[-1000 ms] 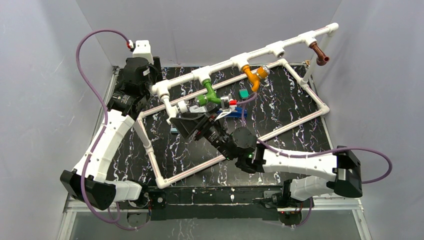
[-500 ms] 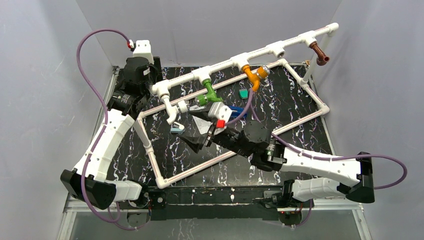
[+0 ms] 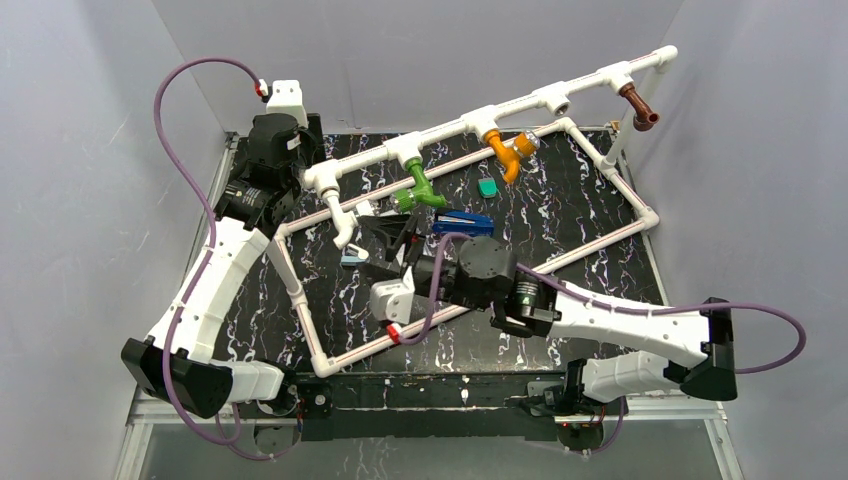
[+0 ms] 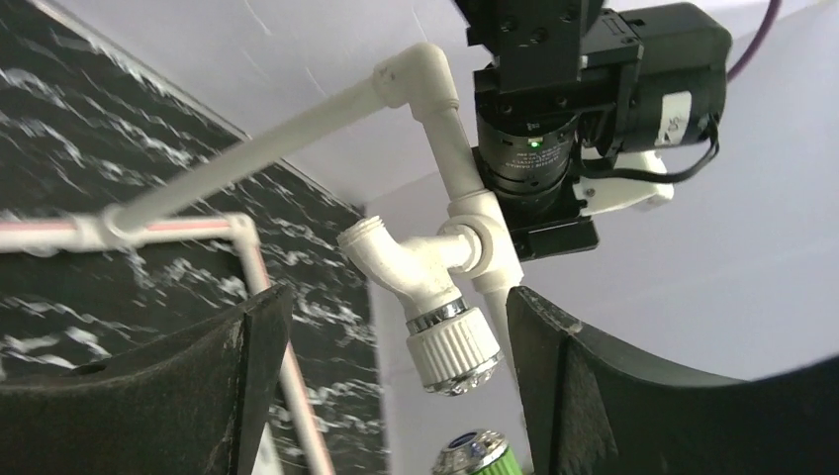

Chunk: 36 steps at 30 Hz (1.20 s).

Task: Install the water faucets

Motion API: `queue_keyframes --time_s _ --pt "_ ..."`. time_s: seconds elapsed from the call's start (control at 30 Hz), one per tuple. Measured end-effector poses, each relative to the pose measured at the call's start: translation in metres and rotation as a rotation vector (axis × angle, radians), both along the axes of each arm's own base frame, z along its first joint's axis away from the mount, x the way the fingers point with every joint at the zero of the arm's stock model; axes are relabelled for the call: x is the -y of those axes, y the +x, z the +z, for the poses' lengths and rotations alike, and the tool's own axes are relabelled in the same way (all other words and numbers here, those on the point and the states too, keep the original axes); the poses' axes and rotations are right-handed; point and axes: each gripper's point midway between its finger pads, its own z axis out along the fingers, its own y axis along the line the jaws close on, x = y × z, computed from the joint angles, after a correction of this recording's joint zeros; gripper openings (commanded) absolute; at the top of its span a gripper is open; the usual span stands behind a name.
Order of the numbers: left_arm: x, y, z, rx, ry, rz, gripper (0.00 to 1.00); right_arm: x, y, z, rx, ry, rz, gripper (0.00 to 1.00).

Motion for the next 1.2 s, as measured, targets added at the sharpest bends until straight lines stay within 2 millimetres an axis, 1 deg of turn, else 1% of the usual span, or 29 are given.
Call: queue_keyframes --time_s 0.17,0.33,0.5,0.67,0.83,0.93,0.97,1.03,1.1,1.2 --pt "0.000 0.000 0.000 0.000 0.000 0.000 0.56 -0.014 0.012 -0.011 0.263 -0.109 -0.052 0.85" --pt "0.000 0.000 0.000 0.000 0.000 0.000 0.56 -0.031 0.027 -0.021 0.494 -0.199 -0.125 0.81" --pt "0.000 0.000 0.000 0.000 0.000 0.000 0.56 -0.039 0.040 -0.026 0.617 -0.248 -0.198 0.77" --pt "0.000 0.000 0.000 0.000 0.000 0.000 0.56 -0.042 0.050 -0.024 0.666 -0.249 -0.265 0.68" --pt "0.000 0.000 0.000 0.000 0.000 0.000 0.56 -0.044 0.057 -0.024 0.680 -0.245 -0.312 0.54" --pt "0.000 0.000 0.000 0.000 0.000 0.000 0.56 -0.044 0.058 -0.018 0.679 -0.225 -0.329 0.41" --pt "0.000 0.000 0.000 0.000 0.000 0.000 0.56 -0.044 0.058 -0.016 0.679 -0.217 -0.332 0.35" --pt "0.000 0.000 0.000 0.000 0.001 0.000 0.56 -0.044 0.058 -0.012 0.676 -0.199 -0.339 0.18" --pt "0.000 0.000 0.000 0.001 0.001 0.000 0.56 -0.045 0.058 -0.012 0.667 -0.192 -0.344 0.02" --pt "-0.001 0.000 0.000 0.002 0.003 0.001 0.56 -0.045 0.058 -0.011 0.634 -0.168 -0.364 0.01"
